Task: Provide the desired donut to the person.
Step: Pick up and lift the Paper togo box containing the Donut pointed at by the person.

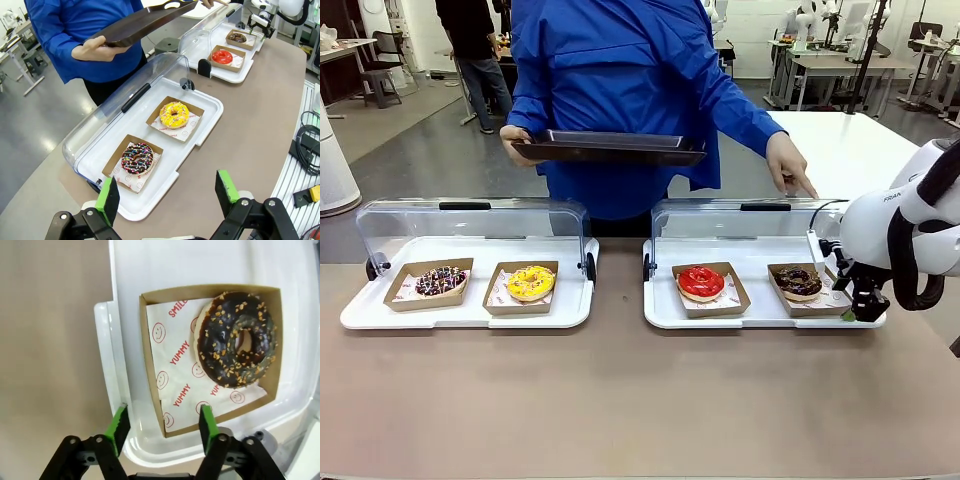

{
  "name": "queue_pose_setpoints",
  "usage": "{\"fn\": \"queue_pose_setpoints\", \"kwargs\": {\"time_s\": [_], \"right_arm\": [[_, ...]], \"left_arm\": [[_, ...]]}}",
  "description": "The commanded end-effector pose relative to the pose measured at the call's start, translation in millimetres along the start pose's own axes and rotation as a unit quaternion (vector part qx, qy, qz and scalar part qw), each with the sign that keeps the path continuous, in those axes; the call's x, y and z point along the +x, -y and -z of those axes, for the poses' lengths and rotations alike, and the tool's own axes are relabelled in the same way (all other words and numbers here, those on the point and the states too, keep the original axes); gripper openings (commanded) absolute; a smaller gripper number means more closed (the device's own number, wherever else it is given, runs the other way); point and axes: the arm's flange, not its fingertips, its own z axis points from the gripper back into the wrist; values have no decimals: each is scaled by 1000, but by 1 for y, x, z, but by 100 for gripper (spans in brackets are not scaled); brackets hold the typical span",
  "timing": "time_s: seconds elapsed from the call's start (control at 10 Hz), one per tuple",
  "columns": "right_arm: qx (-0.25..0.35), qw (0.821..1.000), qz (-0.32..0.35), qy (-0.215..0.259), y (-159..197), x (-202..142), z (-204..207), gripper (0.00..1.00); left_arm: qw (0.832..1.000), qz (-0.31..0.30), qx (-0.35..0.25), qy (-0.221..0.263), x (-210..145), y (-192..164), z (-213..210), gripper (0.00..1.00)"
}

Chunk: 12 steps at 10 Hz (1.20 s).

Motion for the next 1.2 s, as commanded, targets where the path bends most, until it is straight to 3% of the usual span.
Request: {"fn": "queue_pose_setpoints", "kwargs": {"time_s": [0.0,0.8,0.9,1.1], "right_arm": [[-7,1000,-8,-19,5,4,3,0],[22,1000,-12,-19,5,3,4,0],[25,999,-17,-14,1,2,-6,0],[23,999,-47,1,-33,-2,-73,0]], "left_arm": [[1000,3,-1,0,-1,0,0,100],[1000,3,-1,0,-1,0,0,100],[1000,3,-1,0,-1,0,0,100],[1000,3,-1,0,-1,0,0,100]]}}
